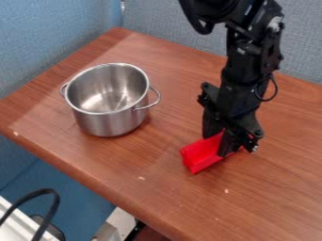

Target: Put the red object in the metal pot

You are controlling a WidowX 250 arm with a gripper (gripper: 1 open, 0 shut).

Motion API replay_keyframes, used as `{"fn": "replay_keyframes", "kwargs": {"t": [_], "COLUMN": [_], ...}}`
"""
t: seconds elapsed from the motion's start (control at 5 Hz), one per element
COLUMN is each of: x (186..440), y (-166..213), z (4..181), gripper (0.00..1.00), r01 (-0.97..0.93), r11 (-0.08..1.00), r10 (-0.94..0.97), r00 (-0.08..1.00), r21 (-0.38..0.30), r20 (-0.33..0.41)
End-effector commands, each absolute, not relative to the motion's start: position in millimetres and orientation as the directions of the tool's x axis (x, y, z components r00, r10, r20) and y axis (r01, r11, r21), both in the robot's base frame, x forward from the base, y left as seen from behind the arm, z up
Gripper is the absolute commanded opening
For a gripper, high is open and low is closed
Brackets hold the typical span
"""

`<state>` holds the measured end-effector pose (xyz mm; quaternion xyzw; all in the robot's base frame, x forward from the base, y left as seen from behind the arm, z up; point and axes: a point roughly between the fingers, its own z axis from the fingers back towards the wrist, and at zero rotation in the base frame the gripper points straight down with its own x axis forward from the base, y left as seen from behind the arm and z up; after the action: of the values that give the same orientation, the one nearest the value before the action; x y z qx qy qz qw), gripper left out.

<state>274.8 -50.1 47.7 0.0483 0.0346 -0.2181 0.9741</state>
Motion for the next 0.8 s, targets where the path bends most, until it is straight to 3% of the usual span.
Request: {"fn": "replay_keyframes", "kwargs": {"t": [0.0,0.6], "x": [281.1,281.1], "y": [-42.2,-33.9], "z": [67.6,87.1], "gripper": [0.0,0.0], "r01": [0.404,0.349], "r11": [0.909,0.931], "r10": [-0.403,-0.35], "r00": [0.915,0.937], "r21": [0.101,0.11], "r20": [-0.03,-0.005]}}
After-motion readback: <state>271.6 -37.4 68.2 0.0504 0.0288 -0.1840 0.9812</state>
